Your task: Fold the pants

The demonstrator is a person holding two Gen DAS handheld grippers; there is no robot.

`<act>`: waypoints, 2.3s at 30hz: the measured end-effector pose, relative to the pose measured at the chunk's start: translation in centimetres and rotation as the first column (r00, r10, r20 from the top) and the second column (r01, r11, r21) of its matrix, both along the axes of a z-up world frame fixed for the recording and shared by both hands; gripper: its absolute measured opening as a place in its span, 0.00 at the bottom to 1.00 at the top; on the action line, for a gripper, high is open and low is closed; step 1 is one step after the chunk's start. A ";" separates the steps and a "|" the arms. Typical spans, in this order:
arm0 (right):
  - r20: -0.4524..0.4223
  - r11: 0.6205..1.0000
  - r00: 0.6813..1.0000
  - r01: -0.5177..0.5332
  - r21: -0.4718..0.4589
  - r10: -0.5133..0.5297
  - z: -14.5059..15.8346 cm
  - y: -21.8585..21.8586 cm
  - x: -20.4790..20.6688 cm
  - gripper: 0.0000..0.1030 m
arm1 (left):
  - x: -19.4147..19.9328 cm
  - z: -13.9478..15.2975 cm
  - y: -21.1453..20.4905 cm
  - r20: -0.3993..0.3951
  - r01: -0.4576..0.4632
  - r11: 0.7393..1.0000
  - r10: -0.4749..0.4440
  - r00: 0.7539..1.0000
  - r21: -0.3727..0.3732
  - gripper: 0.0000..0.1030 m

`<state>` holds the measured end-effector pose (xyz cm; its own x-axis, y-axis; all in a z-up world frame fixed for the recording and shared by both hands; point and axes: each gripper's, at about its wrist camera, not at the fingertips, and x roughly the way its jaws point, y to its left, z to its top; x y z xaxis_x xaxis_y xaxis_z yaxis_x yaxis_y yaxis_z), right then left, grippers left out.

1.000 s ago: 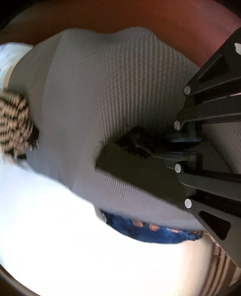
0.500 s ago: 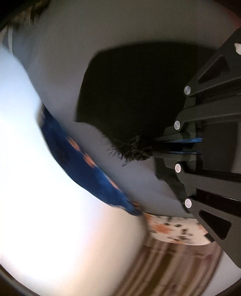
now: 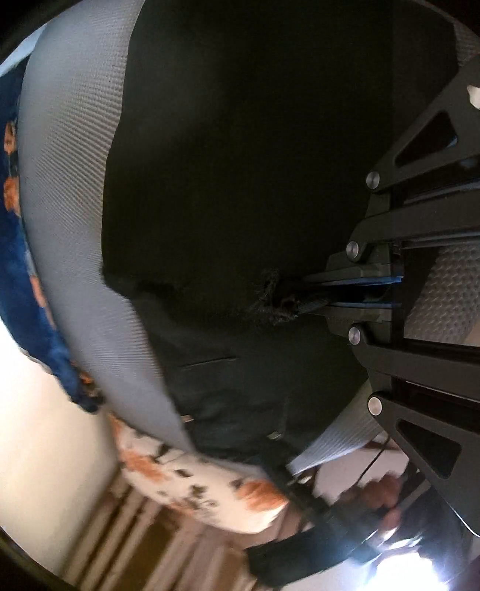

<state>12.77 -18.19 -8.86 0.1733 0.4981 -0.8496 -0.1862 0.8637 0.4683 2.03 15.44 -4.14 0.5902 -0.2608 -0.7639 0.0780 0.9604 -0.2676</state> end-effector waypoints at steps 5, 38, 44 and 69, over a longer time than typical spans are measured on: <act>0.014 0.999 0.999 -0.048 -0.024 0.048 0.3 1.2 -0.6 0.23 | 0.5 0.6 -1.3 -0.007 0.045 0.998 -0.046 0.999 -0.034 0.65; 0.059 0.947 0.946 0.321 -0.005 -0.320 2.2 -11.8 -2.9 0.48 | 4.5 -5.2 -11.8 -0.435 0.107 0.883 -0.327 0.839 -0.458 0.08; 0.073 0.948 0.954 0.298 -0.111 -0.291 1.5 -12.3 -3.7 0.48 | 3.3 -5.8 -11.6 -0.434 0.135 0.905 -0.320 0.842 -0.403 0.08; 0.354 0.863 0.908 0.354 -0.361 -0.225 1.4 -12.0 6.1 0.39 | 12.6 -3.1 -19.6 -0.068 0.399 0.915 -0.395 0.916 0.065 0.36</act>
<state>18.90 -30.18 -7.47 0.5240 0.0058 -0.8517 0.0317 0.9992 0.0263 14.64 -4.17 -7.23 0.4089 -0.4053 -0.8176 0.4451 0.8708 -0.2091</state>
